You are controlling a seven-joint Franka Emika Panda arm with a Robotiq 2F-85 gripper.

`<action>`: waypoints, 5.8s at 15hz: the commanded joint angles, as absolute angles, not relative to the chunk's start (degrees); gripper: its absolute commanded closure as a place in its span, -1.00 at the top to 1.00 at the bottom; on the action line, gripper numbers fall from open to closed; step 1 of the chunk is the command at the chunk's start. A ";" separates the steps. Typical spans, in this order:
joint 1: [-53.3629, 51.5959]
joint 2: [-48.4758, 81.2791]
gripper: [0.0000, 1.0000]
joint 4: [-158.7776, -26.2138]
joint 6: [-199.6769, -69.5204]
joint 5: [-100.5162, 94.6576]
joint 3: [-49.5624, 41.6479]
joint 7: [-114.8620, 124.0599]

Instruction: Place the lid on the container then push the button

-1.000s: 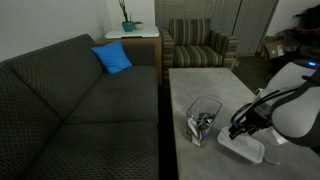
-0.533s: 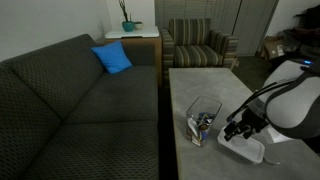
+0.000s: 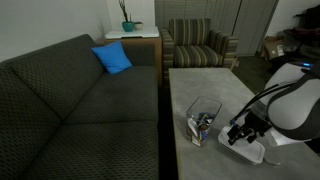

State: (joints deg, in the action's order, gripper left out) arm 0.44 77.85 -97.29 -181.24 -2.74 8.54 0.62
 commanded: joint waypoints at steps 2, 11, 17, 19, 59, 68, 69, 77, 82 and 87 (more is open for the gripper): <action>-1.46 79.54 1.00 -95.00 -180.14 -1.39 7.00 0.95; -4.32 79.07 1.00 -95.13 -180.85 0.73 4.89 3.13; -2.19 78.67 1.00 -95.49 -180.70 0.23 6.55 2.30; -1.77 78.52 1.00 -95.55 -180.94 0.22 6.73 2.25; -7.94 46.69 -0.42 -119.50 -178.20 -18.03 -2.75 -15.34; -7.04 46.90 -0.42 -109.88 -178.43 -27.74 0.08 -26.71; -6.45 47.74 -0.42 -108.04 -178.23 -28.20 1.39 -28.10; 3.99 60.85 -0.42 -93.10 -168.90 -27.29 19.89 -48.98; 6.53 68.82 -0.42 -85.96 -161.01 -21.80 24.92 -62.36; 4.37 70.89 -0.42 -81.87 -153.40 -17.36 23.69 -72.51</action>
State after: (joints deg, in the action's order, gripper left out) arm 5.02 69.16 -84.95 -157.88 -19.68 23.73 -66.66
